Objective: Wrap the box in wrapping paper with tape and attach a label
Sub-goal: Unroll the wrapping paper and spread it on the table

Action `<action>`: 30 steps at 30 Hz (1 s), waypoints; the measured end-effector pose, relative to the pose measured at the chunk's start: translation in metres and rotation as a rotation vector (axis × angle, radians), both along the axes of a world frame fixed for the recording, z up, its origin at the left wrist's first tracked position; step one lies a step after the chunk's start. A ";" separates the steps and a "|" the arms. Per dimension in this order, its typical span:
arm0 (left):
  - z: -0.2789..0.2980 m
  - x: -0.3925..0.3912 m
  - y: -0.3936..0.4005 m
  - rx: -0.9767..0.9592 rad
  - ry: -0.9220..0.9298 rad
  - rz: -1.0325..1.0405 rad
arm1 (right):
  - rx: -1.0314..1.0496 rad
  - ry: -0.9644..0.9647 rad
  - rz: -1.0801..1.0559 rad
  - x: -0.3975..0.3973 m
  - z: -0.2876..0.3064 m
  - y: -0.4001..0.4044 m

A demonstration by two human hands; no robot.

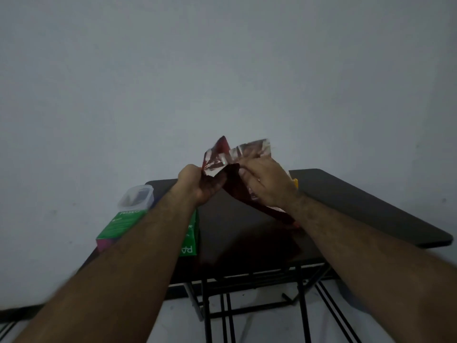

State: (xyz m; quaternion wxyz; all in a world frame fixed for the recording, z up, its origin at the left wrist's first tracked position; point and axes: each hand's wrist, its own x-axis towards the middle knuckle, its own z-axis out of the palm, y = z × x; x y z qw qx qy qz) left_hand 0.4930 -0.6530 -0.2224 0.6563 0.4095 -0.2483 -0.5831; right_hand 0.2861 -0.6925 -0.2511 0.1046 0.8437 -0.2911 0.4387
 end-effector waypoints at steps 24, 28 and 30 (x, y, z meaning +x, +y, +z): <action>0.012 0.053 0.007 0.180 -0.654 -0.221 | 0.647 -0.397 -0.260 0.007 0.027 -0.051; 0.016 0.056 -0.011 0.149 -1.407 0.064 | 0.425 -0.094 -0.270 0.019 0.055 -0.068; 0.023 0.054 -0.022 -0.044 -1.561 0.231 | 0.374 0.042 -0.235 0.030 0.065 -0.072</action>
